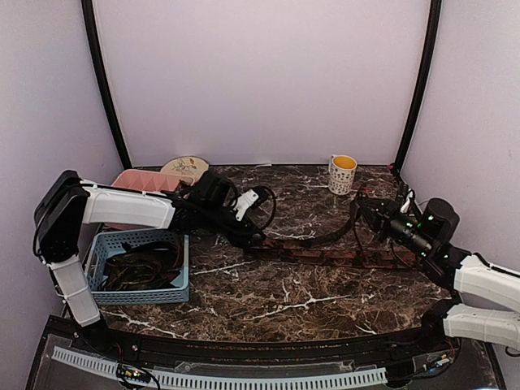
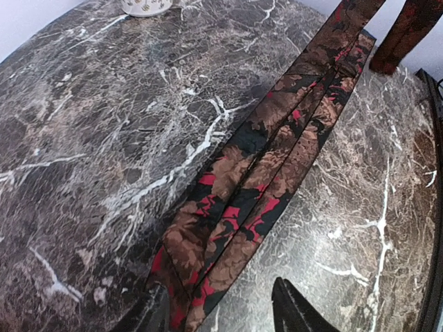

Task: Roll the ties
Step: Tie the tie at the center of the board.

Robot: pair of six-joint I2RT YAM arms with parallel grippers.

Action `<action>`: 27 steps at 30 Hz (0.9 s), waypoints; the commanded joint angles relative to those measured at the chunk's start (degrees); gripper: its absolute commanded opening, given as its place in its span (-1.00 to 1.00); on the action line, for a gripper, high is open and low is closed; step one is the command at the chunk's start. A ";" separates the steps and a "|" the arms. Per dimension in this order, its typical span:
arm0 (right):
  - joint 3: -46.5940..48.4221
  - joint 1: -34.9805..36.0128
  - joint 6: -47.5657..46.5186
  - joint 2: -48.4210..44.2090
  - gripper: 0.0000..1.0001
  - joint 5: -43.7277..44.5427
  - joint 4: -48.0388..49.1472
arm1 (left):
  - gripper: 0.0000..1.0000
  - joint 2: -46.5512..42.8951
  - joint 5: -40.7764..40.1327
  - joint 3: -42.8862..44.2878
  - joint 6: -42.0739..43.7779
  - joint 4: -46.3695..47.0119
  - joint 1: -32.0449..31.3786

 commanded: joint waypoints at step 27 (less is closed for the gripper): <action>-6.56 -15.48 4.13 1.10 -1.00 -3.97 -9.25 | -0.28 40.47 1.19 45.72 13.85 -15.20 -5.96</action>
